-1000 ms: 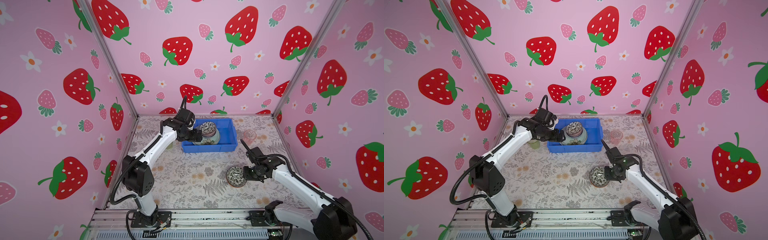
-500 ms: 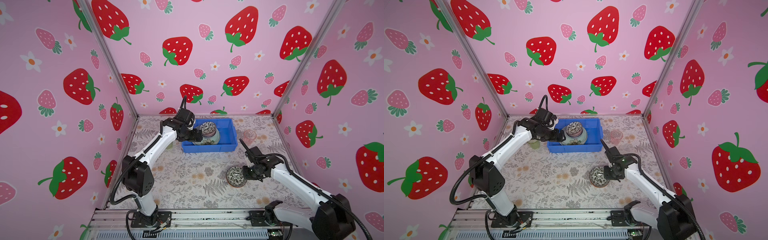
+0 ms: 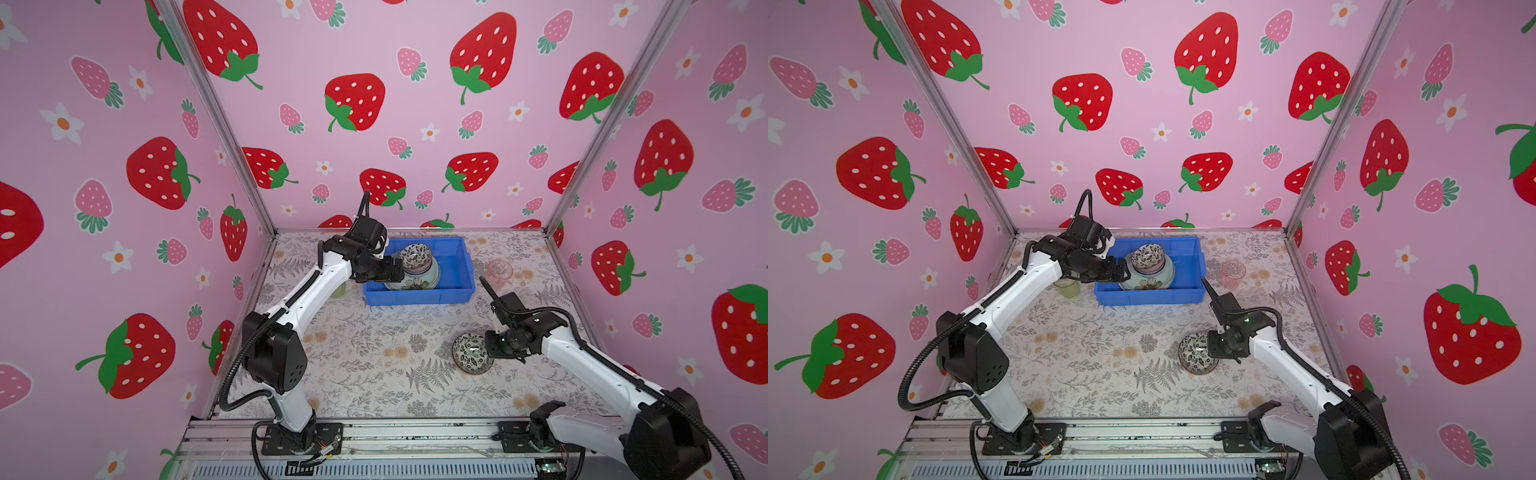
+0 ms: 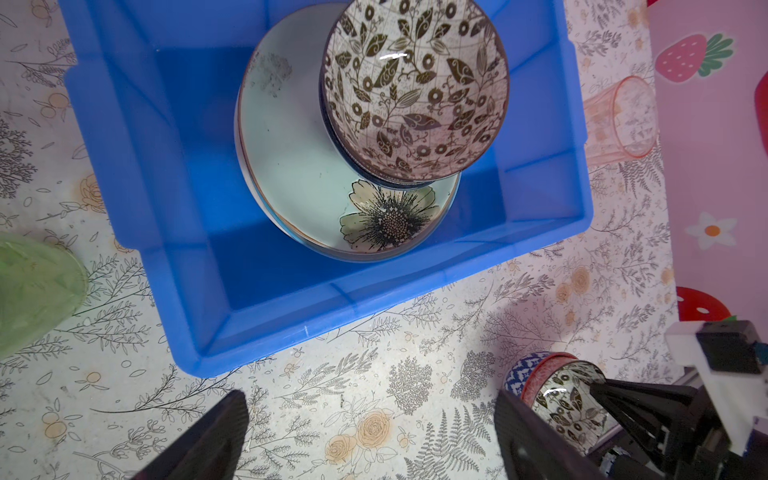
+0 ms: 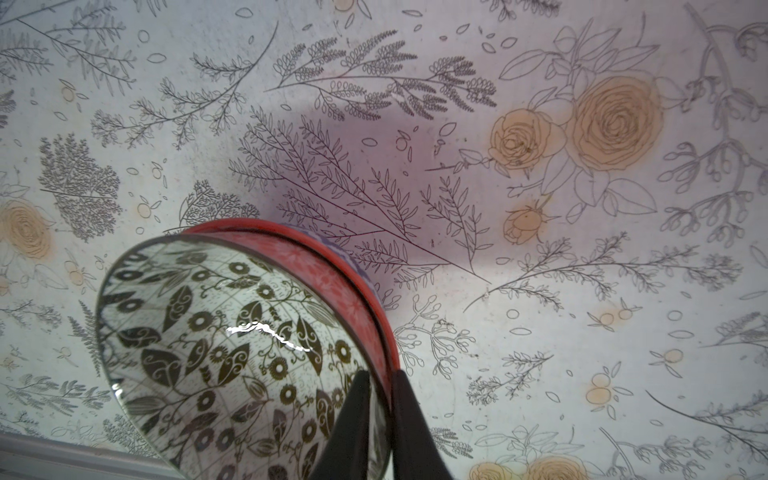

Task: Place the mixed dishes into the plastic bin
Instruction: 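Lift the leaf bowl off the orange bowl with right gripper while left approaches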

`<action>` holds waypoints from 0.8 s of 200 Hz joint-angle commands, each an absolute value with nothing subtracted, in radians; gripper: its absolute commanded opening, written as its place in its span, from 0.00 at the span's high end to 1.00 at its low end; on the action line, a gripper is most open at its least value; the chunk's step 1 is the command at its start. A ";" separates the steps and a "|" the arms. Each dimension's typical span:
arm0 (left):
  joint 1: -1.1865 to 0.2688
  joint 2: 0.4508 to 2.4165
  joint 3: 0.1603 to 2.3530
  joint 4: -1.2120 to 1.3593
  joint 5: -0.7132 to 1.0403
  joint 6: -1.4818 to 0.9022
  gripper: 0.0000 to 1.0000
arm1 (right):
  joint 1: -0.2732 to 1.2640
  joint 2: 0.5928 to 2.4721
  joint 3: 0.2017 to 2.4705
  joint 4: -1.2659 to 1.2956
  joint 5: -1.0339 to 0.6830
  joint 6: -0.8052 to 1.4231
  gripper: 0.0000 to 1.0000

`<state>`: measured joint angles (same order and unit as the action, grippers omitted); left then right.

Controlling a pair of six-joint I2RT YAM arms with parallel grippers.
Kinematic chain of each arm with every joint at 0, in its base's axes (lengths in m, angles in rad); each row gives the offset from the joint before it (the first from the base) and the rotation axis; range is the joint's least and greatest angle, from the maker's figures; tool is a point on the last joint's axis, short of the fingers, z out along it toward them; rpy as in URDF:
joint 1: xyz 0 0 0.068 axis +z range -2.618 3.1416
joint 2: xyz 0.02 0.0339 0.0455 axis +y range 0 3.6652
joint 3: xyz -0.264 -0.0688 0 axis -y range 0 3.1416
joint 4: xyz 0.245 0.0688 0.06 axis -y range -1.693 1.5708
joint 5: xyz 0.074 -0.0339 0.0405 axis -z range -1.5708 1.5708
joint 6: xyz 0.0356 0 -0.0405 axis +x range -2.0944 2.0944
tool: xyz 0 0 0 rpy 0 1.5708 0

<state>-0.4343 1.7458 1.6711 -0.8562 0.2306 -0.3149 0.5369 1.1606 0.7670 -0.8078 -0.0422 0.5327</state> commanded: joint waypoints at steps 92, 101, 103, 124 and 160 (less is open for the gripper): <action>-0.420 1.703 1.664 -0.854 0.267 -0.330 0.05 | 0.532 1.164 0.815 -0.814 -0.060 0.516 0.96; -0.422 1.703 1.662 -0.853 0.266 -0.332 0.05 | 0.532 1.162 0.827 -0.822 -0.062 0.512 0.96; -0.423 1.703 1.662 -0.853 0.267 -0.332 0.05 | 0.532 1.162 0.828 -0.825 -0.063 0.511 0.96; -0.431 1.703 1.657 -0.848 0.262 -0.332 0.05 | 0.532 1.153 0.847 -0.841 -0.072 0.504 0.97; -0.461 1.695 1.653 -0.845 0.244 -0.329 0.05 | 0.532 1.137 0.869 -0.877 -0.064 0.492 0.98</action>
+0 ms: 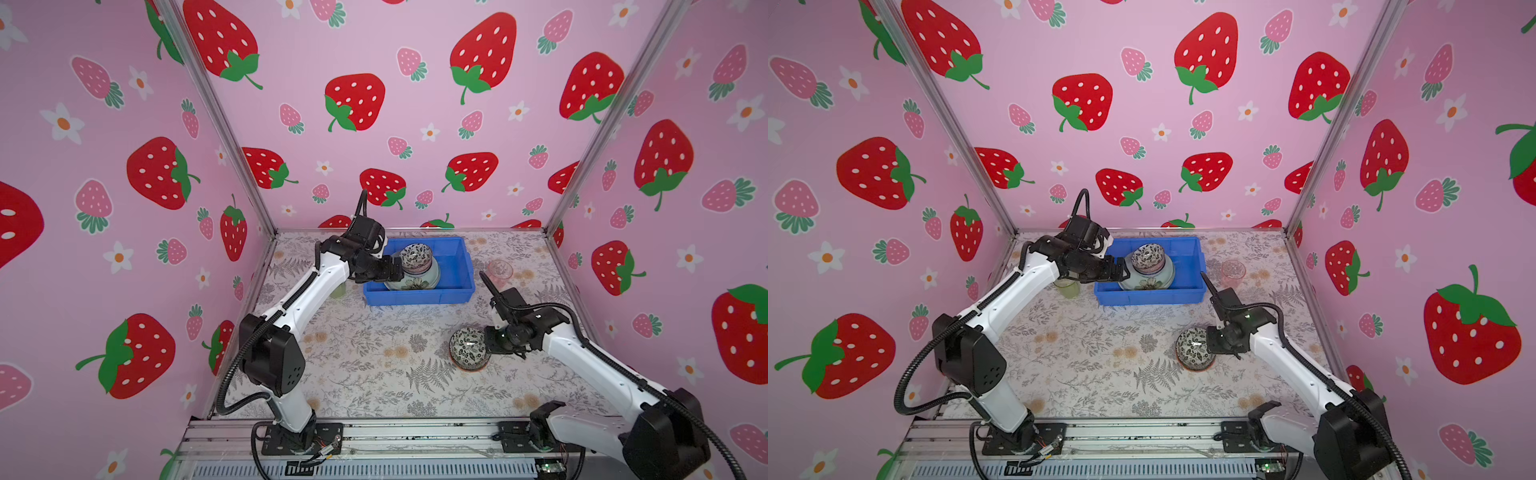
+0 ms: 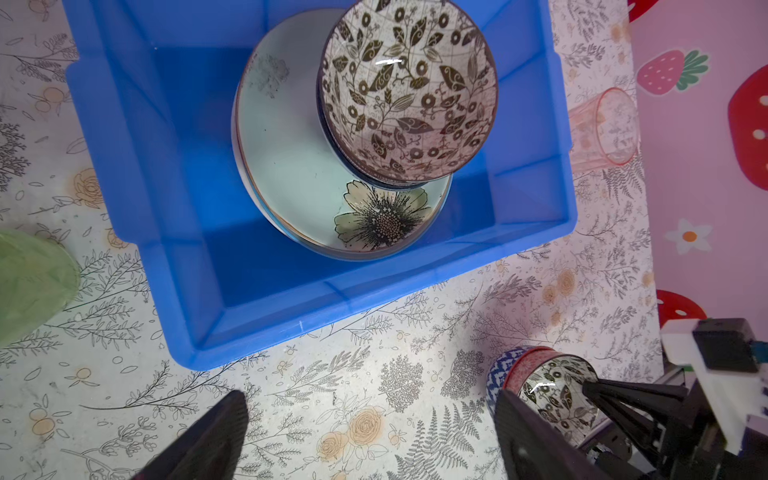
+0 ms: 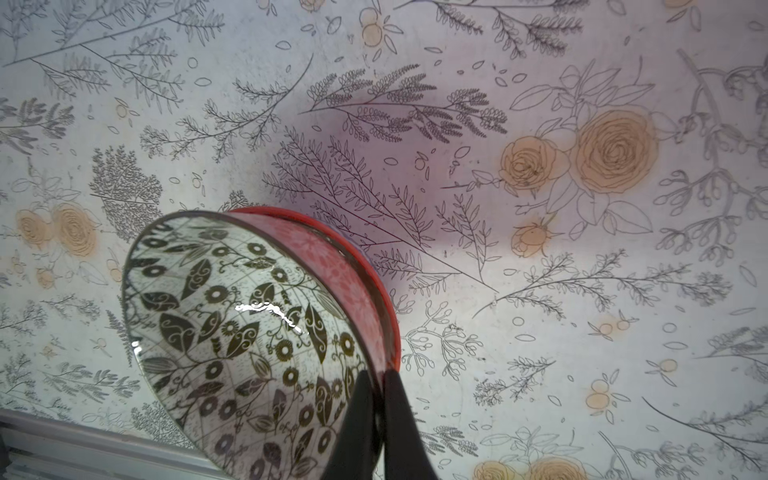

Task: Place the mixed dishes into the plastic bin
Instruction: 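Lift the leaf bowl off the orange bowl with right gripper while left approaches, then carry the leaf bowl toward the left gripper with the right while left grasps it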

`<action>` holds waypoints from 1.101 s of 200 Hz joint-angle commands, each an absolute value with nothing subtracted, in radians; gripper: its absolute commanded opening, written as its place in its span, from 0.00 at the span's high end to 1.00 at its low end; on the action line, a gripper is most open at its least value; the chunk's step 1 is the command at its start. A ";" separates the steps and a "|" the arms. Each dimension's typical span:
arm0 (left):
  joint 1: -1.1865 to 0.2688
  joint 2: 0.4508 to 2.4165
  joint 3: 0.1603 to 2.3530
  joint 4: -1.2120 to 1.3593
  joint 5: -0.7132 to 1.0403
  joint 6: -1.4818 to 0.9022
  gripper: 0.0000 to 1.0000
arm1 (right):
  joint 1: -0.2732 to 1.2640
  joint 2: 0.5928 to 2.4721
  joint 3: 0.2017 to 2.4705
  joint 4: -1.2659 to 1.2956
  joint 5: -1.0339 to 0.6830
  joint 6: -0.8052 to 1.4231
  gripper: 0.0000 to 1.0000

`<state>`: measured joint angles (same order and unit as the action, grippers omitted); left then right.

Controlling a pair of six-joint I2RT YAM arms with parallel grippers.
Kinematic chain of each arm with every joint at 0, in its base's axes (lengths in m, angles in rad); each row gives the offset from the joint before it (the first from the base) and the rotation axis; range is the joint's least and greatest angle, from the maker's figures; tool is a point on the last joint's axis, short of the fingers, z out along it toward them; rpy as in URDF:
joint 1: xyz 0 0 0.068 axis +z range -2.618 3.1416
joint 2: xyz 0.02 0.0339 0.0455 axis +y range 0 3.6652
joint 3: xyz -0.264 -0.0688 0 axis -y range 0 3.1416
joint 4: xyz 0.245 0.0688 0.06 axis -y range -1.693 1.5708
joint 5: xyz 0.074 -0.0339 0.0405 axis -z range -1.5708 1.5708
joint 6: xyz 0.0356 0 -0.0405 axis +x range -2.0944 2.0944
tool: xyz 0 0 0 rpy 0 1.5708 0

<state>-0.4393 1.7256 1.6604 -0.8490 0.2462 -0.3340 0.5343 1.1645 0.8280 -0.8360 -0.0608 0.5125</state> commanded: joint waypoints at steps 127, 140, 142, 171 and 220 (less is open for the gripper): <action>-0.564 1.655 1.481 -0.758 0.210 -0.516 0.04 | 0.532 1.093 0.870 -0.900 -0.044 0.469 0.98; -0.598 1.655 1.468 -0.753 0.202 -0.536 0.04 | 0.532 1.097 0.868 -0.889 -0.051 0.469 0.98; -0.604 1.656 1.466 -0.752 0.201 -0.539 0.04 | 0.532 1.098 0.869 -0.887 -0.052 0.469 0.98; -0.679 1.652 1.437 -0.726 0.196 -0.588 0.04 | 0.531 1.109 0.870 -0.865 -0.070 0.469 0.98; -0.799 1.672 1.422 -0.670 0.202 -0.666 0.04 | 0.531 1.133 0.894 -0.841 -0.095 0.466 0.98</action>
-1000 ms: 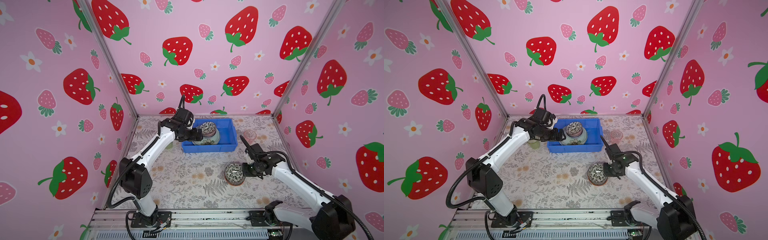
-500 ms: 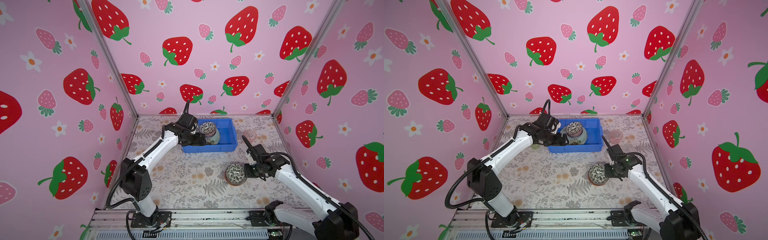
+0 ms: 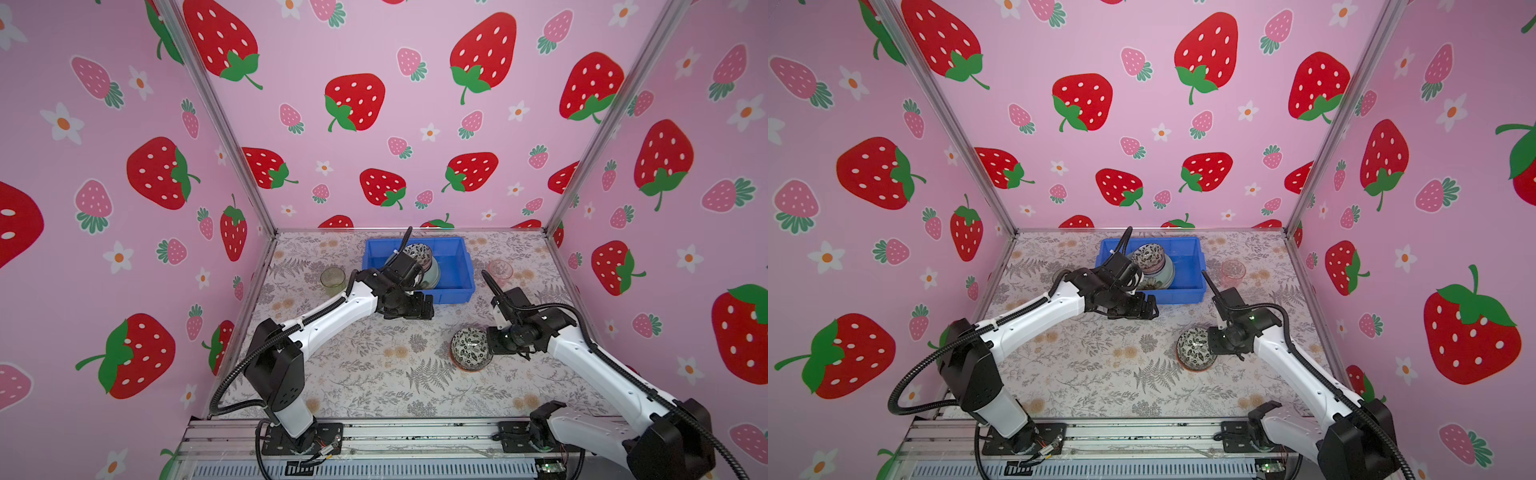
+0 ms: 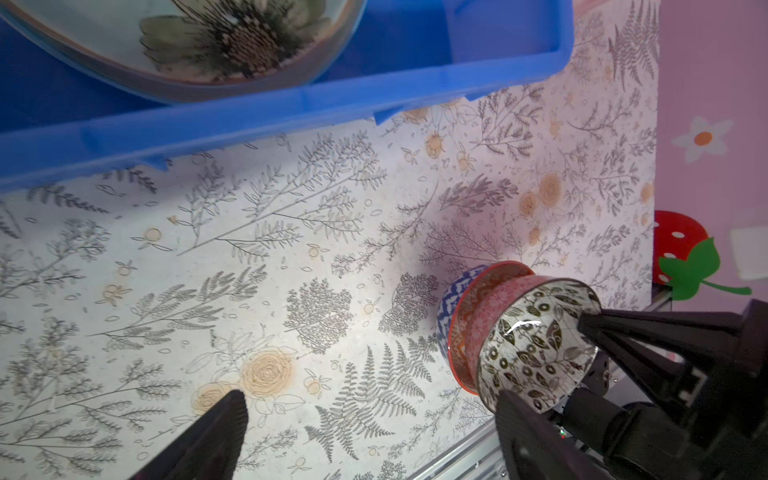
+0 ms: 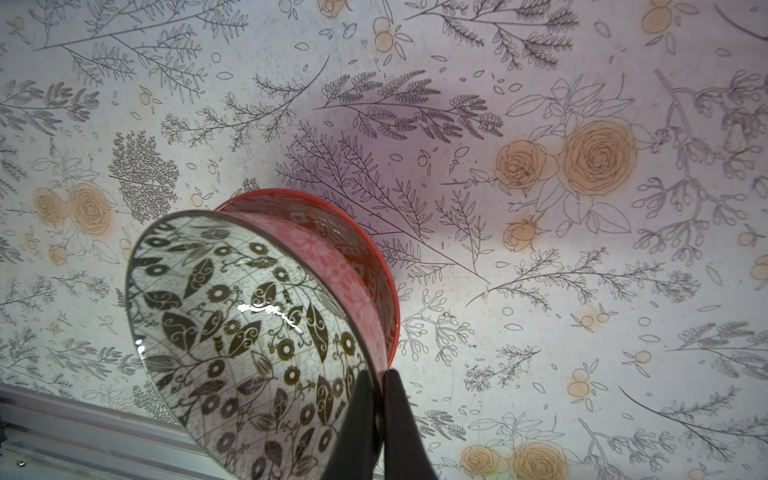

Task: Place the mixed dishes into the plastic bin
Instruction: 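Carry the leaf bowl toward the left gripper with the right while left grasps it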

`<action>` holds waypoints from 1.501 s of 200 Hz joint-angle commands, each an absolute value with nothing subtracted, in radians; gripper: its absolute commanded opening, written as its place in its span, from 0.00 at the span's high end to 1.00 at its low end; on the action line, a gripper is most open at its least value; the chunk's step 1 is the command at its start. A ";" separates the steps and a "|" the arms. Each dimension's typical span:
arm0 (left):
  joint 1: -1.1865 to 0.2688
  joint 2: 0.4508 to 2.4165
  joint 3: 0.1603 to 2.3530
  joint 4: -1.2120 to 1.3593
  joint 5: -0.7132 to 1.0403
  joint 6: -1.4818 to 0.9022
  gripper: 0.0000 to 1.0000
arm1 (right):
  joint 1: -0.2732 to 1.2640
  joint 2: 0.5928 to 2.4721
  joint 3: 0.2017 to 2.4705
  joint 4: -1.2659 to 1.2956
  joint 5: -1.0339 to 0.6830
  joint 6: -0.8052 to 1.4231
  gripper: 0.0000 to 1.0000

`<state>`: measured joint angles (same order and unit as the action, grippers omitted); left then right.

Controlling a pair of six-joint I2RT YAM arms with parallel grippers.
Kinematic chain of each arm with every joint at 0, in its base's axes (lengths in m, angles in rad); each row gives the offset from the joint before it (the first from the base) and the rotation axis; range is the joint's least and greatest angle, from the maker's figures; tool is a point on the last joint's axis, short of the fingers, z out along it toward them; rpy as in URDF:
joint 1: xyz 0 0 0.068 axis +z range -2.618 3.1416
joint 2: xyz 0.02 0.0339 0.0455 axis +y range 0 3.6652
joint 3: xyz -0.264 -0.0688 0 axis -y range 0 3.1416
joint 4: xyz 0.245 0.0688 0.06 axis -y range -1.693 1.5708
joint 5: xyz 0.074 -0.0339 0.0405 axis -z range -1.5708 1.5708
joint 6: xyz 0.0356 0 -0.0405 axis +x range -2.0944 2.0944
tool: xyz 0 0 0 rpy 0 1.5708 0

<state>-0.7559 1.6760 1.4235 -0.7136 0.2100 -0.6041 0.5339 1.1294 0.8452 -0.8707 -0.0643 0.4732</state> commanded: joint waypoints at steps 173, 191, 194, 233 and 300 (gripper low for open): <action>-0.906 1.880 1.622 -0.721 0.102 -0.579 0.27 | 0.523 1.226 1.075 -0.880 -0.165 0.411 0.99; -0.905 1.891 1.642 -0.732 0.082 -0.571 0.30 | 0.523 1.219 1.072 -0.883 -0.164 0.413 0.99; -0.906 1.891 1.645 -0.733 0.078 -0.569 0.31 | 0.523 1.219 1.071 -0.884 -0.164 0.413 0.99; -0.908 1.904 1.671 -0.750 0.054 -0.555 0.39 | 0.523 1.218 1.069 -0.883 -0.166 0.413 0.99; -0.907 1.915 1.677 -0.749 0.051 -0.554 0.51 | 0.523 1.226 1.066 -0.871 -0.178 0.416 0.99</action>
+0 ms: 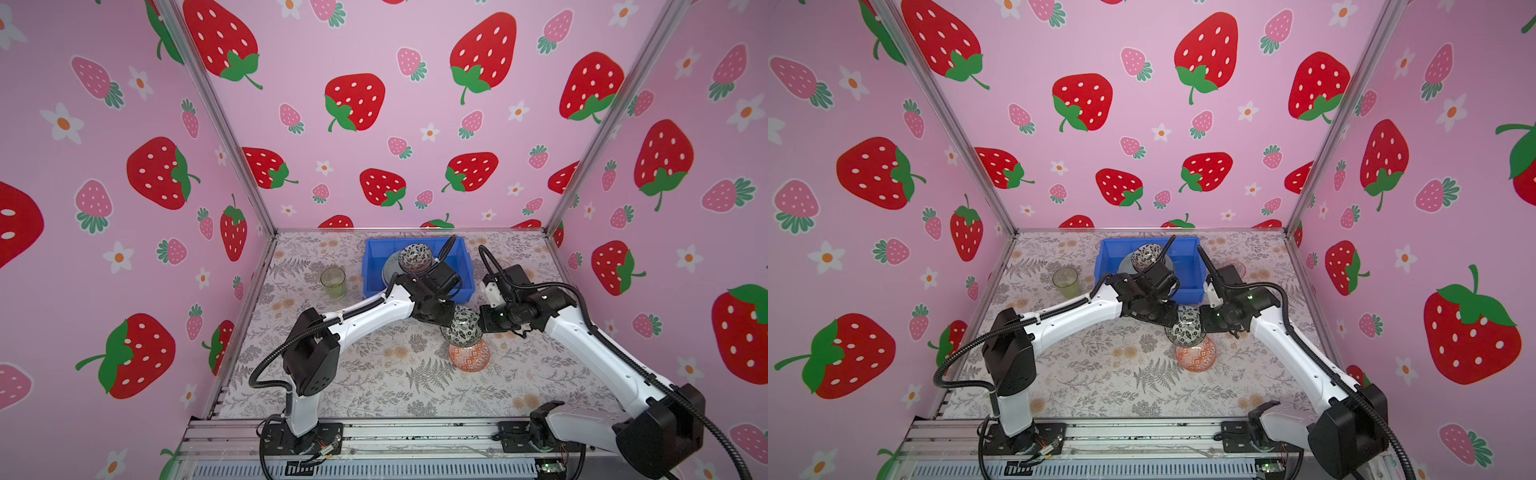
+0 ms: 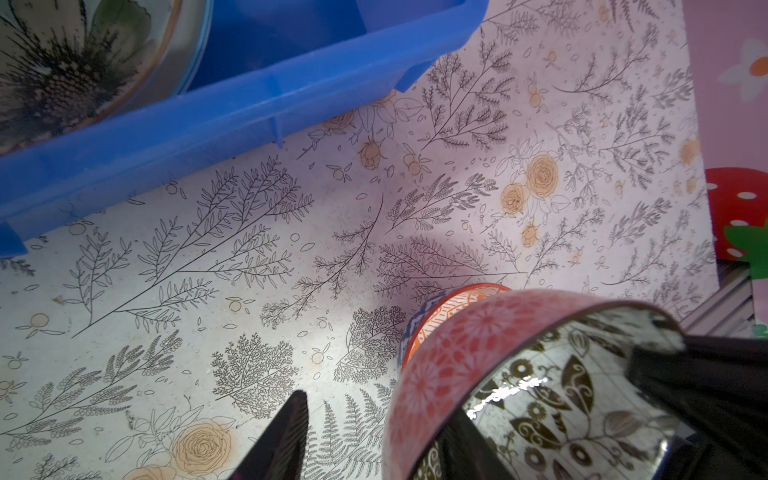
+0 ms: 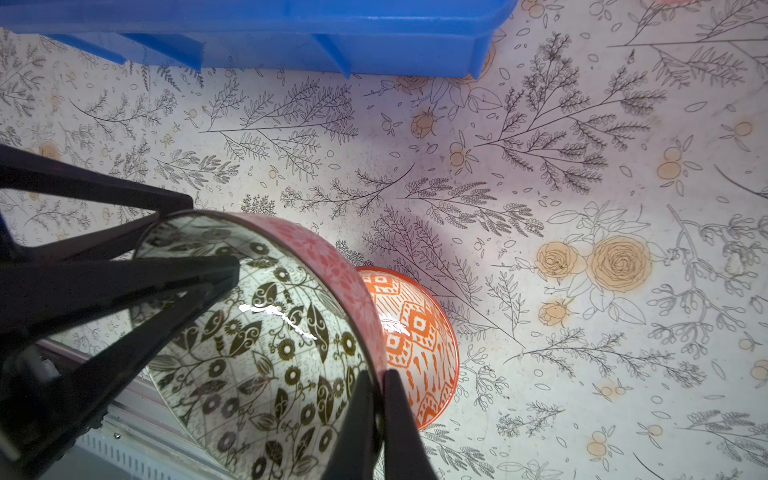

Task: Place the mixed dishes into the plastic bin
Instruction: 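Carry the leaf bowl toward the left gripper with the right while left grasps it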

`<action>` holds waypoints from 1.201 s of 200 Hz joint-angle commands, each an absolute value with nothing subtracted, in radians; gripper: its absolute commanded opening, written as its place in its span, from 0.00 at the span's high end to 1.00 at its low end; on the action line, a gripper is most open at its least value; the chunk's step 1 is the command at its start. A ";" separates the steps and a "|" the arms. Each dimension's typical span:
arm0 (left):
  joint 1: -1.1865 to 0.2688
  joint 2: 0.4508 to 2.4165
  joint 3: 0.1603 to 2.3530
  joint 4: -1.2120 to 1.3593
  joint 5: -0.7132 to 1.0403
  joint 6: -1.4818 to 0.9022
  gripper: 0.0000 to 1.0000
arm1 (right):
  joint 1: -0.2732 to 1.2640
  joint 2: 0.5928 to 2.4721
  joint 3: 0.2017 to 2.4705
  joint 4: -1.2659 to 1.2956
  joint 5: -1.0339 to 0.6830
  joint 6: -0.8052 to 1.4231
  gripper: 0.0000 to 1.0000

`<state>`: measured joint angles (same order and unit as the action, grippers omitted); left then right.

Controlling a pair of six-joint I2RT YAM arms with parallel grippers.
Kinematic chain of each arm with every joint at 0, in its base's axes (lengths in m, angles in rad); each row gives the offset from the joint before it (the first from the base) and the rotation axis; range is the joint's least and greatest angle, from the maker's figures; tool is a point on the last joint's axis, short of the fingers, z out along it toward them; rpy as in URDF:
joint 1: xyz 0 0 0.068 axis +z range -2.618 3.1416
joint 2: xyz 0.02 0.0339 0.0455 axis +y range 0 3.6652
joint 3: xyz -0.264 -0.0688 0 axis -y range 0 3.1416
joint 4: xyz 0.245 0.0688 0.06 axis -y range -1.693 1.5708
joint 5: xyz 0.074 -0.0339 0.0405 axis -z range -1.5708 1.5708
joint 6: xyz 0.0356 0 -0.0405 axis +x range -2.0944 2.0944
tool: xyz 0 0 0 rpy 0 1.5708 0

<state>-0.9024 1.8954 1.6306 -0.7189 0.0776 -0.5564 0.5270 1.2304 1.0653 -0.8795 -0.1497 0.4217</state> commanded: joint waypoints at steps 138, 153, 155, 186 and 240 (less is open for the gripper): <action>-0.908 1.932 1.703 -0.756 0.069 -0.543 0.77 | 0.520 1.262 1.048 -0.829 -0.180 0.397 0.99; -0.908 1.923 1.693 -0.754 0.071 -0.541 0.77 | 0.518 1.270 1.053 -0.826 -0.180 0.395 0.99; -0.909 1.922 1.691 -0.754 0.071 -0.541 0.78 | 0.518 1.271 1.054 -0.827 -0.180 0.394 0.99; -0.908 1.901 1.662 -0.754 0.061 -0.538 0.75 | 0.510 1.283 1.068 -0.823 -0.180 0.388 0.99; -0.908 1.895 1.632 -0.744 0.077 -0.546 0.73 | 0.505 1.292 1.091 -0.822 -0.183 0.386 0.99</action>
